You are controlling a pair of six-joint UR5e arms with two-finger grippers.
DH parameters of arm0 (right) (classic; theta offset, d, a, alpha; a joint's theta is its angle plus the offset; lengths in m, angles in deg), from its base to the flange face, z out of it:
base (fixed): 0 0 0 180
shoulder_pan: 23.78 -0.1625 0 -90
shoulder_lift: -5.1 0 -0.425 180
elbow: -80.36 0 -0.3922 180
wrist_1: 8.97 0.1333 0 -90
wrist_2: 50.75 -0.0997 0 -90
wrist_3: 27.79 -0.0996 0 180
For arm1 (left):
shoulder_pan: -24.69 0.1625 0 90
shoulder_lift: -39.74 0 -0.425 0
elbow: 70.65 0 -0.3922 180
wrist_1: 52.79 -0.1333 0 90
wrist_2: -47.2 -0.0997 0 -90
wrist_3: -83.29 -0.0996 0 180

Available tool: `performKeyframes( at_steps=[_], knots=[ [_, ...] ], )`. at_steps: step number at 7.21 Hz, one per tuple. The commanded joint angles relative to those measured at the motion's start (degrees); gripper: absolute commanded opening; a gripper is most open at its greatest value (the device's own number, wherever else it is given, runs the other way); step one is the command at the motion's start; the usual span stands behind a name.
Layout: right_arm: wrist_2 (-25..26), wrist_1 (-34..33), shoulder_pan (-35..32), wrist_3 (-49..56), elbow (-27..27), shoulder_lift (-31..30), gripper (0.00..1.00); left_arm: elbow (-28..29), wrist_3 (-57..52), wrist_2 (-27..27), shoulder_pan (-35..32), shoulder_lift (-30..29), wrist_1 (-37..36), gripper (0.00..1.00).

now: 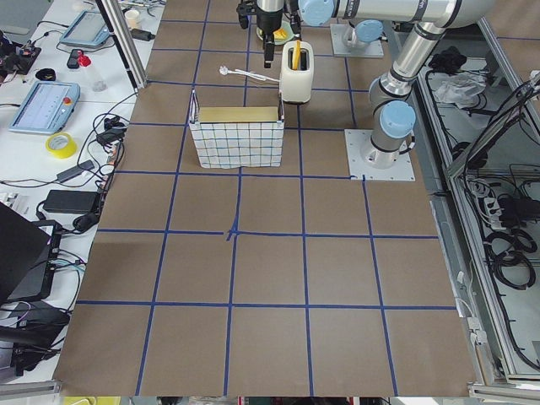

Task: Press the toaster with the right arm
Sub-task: 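Press the toaster lever down with the right gripper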

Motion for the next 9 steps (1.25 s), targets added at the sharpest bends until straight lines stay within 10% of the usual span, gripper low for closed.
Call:
performKeyframes(
  at_steps=[1, 9],
  knots=[
    [0.2, -0.3, 0.2, -0.1, -0.1, 1.2, 0.00, 0.0, 0.0, 0.0, 0.0, 0.0, 0.0, 1.00],
    [-0.1, -6.6, 1.7, 0.4, -4.1, 5.2, 0.00, 0.0, 0.0, 0.0, 0.0, 0.0, 0.0, 1.00]
  ],
)
